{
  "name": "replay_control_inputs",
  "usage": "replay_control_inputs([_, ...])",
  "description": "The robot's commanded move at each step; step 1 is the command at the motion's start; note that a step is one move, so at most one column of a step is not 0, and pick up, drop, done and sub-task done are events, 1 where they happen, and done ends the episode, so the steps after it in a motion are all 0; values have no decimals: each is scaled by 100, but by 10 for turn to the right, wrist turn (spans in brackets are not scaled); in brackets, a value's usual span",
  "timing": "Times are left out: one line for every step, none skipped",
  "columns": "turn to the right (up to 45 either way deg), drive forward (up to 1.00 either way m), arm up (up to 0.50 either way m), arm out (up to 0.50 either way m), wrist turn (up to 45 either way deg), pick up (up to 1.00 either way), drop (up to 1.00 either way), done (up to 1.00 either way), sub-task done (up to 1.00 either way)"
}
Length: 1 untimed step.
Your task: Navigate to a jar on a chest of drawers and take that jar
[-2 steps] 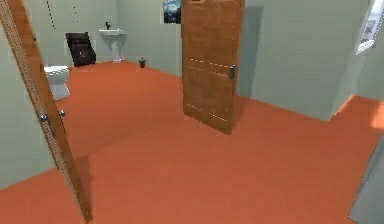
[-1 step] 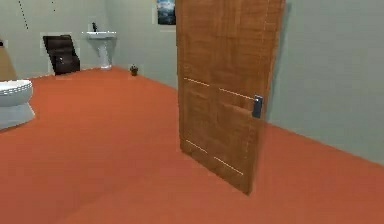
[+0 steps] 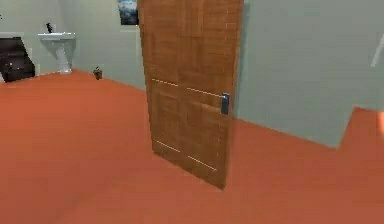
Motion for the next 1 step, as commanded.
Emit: replay_control_inputs([0,30,0,0,0,0,0,0,0])
